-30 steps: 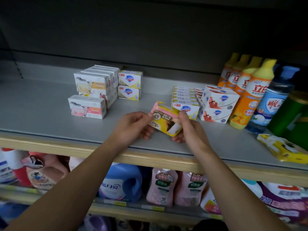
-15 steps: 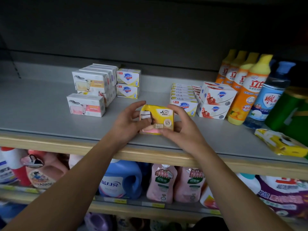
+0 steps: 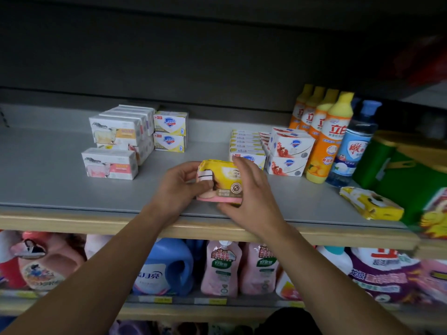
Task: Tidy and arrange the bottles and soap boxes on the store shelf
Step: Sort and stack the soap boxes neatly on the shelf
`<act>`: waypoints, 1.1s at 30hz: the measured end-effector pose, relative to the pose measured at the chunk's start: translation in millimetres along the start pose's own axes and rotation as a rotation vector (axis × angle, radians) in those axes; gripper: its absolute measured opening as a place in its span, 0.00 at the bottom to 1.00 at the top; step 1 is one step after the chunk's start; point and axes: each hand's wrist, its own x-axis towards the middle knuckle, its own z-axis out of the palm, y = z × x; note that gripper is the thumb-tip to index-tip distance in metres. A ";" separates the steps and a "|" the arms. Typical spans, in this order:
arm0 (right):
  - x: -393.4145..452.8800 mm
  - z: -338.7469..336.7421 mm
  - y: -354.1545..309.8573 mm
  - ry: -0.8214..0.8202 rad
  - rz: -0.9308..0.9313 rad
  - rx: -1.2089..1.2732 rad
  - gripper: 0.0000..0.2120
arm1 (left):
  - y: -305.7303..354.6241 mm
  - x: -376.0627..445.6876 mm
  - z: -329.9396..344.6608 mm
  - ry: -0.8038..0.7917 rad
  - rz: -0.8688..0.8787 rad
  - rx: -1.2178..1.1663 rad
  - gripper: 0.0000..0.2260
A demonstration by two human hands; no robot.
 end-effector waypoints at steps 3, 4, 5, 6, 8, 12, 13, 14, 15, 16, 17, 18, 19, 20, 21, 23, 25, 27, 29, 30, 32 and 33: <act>-8.0 -22.5 14.2 0.023 -0.073 -0.144 0.44 | 5.7 2.9 27.6 -0.077 -0.011 0.023 0.12; -10.7 -32.1 19.4 0.021 -0.080 -0.166 0.43 | 8.4 4.5 38.0 -0.097 -0.011 0.026 0.11; -13.3 -42.1 24.3 0.009 -0.070 -0.171 0.43 | 11.1 5.7 48.7 -0.122 -0.014 0.017 0.10; -16.5 -52.3 29.1 -0.011 -0.043 -0.160 0.42 | 13.0 6.5 59.1 -0.150 -0.019 0.006 0.10; -23.9 -72.5 40.6 -0.040 0.022 -0.131 0.42 | 15.0 6.8 79.5 -0.205 -0.040 -0.024 0.09; -44.0 -108.1 65.3 0.005 0.184 -0.167 0.39 | 5.5 11.1 115.7 -0.241 -0.111 0.041 0.08; -49.3 -116.2 71.8 0.028 0.226 -0.209 0.38 | -0.2 14.2 120.0 -0.234 -0.063 0.200 0.11; -54.2 -124.6 78.6 0.056 0.270 -0.250 0.37 | -7.2 17.2 121.6 -0.234 0.007 0.406 0.14; -58.1 -133.6 85.3 0.089 0.315 -0.278 0.36 | -13.2 19.0 120.9 -0.241 0.079 0.627 0.17; -60.9 -142.9 91.6 0.128 0.355 -0.298 0.35 | -17.4 19.2 119.5 -0.269 0.128 0.823 0.20; -62.5 -152.2 98.1 0.174 0.384 -0.323 0.34 | -21.0 18.8 117.9 -0.313 0.144 0.978 0.24; -62.7 -160.4 104.9 0.220 0.401 -0.359 0.33 | -24.4 18.4 116.7 -0.360 0.143 1.089 0.27; -61.6 -167.8 112.2 0.258 0.417 -0.403 0.32 | -27.3 18.6 116.9 -0.395 0.141 1.161 0.31; -60.3 -173.2 119.0 0.281 0.434 -0.452 0.31 | -29.8 19.7 117.4 -0.412 0.144 1.202 0.34; -58.5 -176.8 125.2 0.285 0.455 -0.502 0.30 | -31.6 20.4 118.5 -0.419 0.154 1.228 0.36; -56.5 -177.9 135.8 0.244 0.506 -0.640 0.27 | -35.0 21.8 118.5 -0.417 0.170 1.243 0.35; -58.5 -172.6 142.2 0.161 0.562 -0.825 0.23 | -37.2 21.8 117.0 -0.408 0.172 1.233 0.33; -62.9 -165.6 145.5 0.124 0.591 -0.881 0.21 | -37.8 21.8 116.1 -0.405 0.173 1.226 0.33; -66.1 -162.4 145.9 0.135 0.594 -0.856 0.21 | -37.2 21.7 116.7 -0.408 0.166 1.217 0.34; -67.1 -162.6 145.5 0.148 0.588 -0.847 0.21 | -37.1 22.0 116.9 -0.407 0.164 1.212 0.34; -67.6 -165.5 145.6 0.156 0.588 -0.852 0.21 | -37.1 22.6 116.4 -0.408 0.162 1.207 0.34; -67.3 -167.0 145.4 0.151 0.597 -0.856 0.22 | -36.9 22.6 116.1 -0.410 0.163 1.209 0.34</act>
